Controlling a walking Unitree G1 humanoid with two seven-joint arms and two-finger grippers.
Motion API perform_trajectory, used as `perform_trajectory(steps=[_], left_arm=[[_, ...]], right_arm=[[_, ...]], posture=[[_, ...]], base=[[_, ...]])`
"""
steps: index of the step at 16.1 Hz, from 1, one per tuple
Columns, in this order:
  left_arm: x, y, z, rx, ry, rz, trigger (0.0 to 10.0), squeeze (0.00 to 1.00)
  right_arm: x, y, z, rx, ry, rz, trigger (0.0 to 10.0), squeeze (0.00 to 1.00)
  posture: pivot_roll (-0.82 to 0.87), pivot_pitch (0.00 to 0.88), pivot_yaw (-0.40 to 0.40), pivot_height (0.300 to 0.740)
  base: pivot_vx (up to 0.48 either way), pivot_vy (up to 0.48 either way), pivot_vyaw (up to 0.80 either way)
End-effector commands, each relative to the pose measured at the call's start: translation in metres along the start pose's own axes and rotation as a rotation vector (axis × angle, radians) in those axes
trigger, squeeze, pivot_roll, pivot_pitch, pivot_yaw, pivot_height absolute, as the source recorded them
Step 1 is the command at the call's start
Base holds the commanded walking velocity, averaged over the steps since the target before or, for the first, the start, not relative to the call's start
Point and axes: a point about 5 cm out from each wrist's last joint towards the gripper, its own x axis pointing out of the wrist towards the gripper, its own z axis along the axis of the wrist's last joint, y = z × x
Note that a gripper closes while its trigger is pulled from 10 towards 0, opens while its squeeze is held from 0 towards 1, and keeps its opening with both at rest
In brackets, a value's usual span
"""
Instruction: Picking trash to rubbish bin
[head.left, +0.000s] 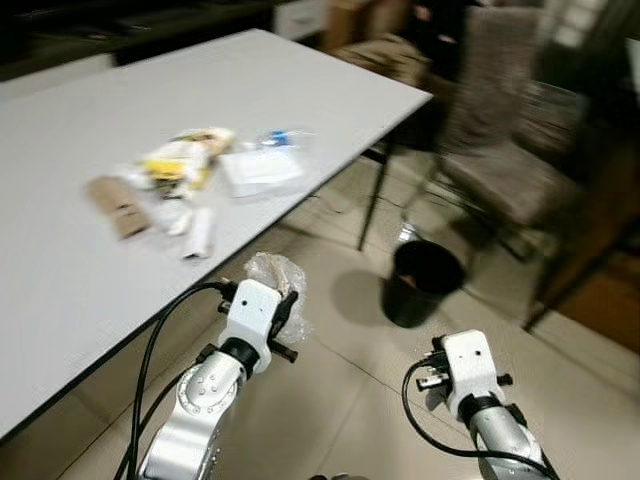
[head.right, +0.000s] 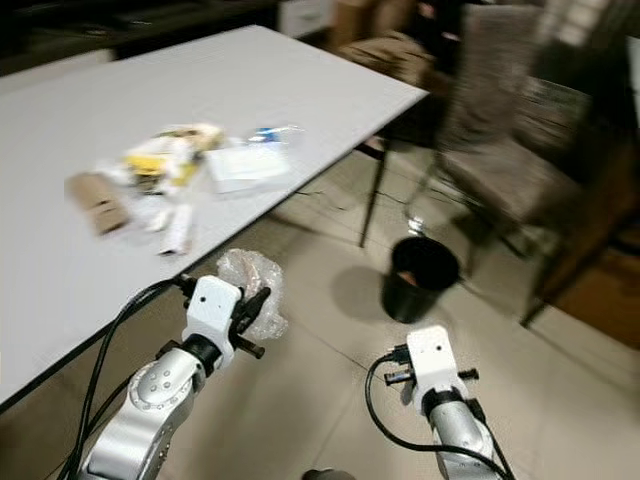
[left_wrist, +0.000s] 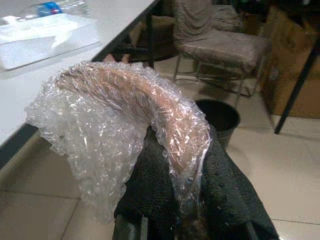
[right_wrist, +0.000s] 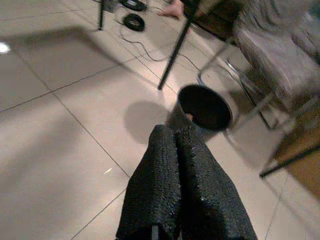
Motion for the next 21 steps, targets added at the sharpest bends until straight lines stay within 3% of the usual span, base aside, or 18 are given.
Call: perform_trajectory(steps=[1,5,15,21], left_arm=[[0.000,0.000,0.003,-0.006,-0.020,0.002,10.0,0.00],[-0.004,-0.003,0.001,-0.046,-0.033,-0.027,10.0,0.00],[-0.001,-0.001,-0.002,-0.021,-0.028,-0.036,10.0,0.00],[-0.002,0.004,-0.018,-0.039,0.024,0.023,10.0,0.00]], right_arm=[[0.000,-0.004,-0.002,0.041,0.006,-0.021,10.0,0.00],[0.000,-0.001,0.007,0.046,-0.025,-0.014,10.0,0.00],[0.002,-0.005,0.010,0.026,-0.044,-0.019,10.0,0.00],[0.007,-0.009,0.016,-0.087,-0.074,-0.004,10.0,0.00]], posture=[[-0.11,0.014,-0.080,0.740],[-0.13,0.006,-0.060,0.740],[-0.14,0.000,-0.066,0.740],[-0.14,0.000,-0.058,0.740]], base=[[0.000,0.000,-0.80],[0.232,0.000,-0.80],[0.361,0.000,-0.80],[0.366,0.000,-0.09]])
